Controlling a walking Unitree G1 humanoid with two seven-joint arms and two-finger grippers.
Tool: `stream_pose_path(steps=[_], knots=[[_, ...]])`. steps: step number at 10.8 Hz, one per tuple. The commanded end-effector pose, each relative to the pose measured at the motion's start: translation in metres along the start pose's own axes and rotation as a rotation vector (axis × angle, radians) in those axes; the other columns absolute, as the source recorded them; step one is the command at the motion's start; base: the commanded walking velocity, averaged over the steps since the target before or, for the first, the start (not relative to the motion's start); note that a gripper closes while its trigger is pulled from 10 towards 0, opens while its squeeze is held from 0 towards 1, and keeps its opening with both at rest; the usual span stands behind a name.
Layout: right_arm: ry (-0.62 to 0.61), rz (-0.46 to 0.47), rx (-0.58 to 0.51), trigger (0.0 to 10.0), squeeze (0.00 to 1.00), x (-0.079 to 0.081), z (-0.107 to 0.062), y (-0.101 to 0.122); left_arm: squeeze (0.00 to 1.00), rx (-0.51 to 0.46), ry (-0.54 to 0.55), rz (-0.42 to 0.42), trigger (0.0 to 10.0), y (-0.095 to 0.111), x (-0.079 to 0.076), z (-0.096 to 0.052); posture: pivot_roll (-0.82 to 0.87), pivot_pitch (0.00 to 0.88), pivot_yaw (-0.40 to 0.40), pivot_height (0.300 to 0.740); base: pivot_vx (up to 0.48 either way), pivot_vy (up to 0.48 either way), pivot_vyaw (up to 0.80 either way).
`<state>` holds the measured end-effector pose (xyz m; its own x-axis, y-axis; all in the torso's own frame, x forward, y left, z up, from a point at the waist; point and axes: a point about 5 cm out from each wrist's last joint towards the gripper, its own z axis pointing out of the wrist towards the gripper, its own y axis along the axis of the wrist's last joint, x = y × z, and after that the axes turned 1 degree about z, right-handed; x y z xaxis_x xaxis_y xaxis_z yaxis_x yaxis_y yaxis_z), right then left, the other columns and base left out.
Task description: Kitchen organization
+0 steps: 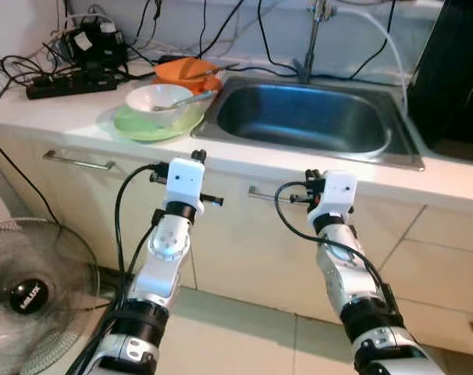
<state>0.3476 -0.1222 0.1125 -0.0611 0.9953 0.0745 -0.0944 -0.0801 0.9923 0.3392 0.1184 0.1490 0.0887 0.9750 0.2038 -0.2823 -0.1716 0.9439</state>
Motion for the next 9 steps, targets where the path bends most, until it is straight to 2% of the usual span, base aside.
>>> stream_pose_path(steps=[1,3,6,8,9], knots=[[0.016,-0.013,-0.012,10.0,0.00,0.0027,0.0023,0.0036,0.00,-0.012,0.007,-0.006,10.0,0.0030,0.0006,0.0017,0.08,0.000,-0.018,0.740,0.000,0.000,0.00],[0.021,-0.014,-0.010,10.0,0.00,0.0034,0.0022,0.0032,0.00,-0.007,0.010,-0.005,10.0,0.0023,0.0013,0.0013,0.08,0.000,-0.019,0.740,0.000,0.000,0.55],[0.021,-0.012,-0.010,10.0,0.00,0.0035,0.0025,0.0034,0.00,-0.004,0.009,-0.003,10.0,0.0016,0.0013,0.0007,0.08,0.000,-0.019,0.740,0.000,0.000,0.00],[0.026,-0.027,-0.015,10.0,0.00,0.0049,0.0022,0.0036,0.00,-0.004,0.006,-0.002,10.0,0.0015,0.0008,0.0002,0.08,0.000,-0.020,0.740,0.000,0.000,0.78],[0.025,-0.015,-0.011,10.0,0.00,0.0050,0.0022,0.0031,0.00,-0.005,0.007,-0.002,10.0,0.0015,0.0006,0.0000,0.08,0.000,-0.021,0.740,0.000,0.000,0.00]])
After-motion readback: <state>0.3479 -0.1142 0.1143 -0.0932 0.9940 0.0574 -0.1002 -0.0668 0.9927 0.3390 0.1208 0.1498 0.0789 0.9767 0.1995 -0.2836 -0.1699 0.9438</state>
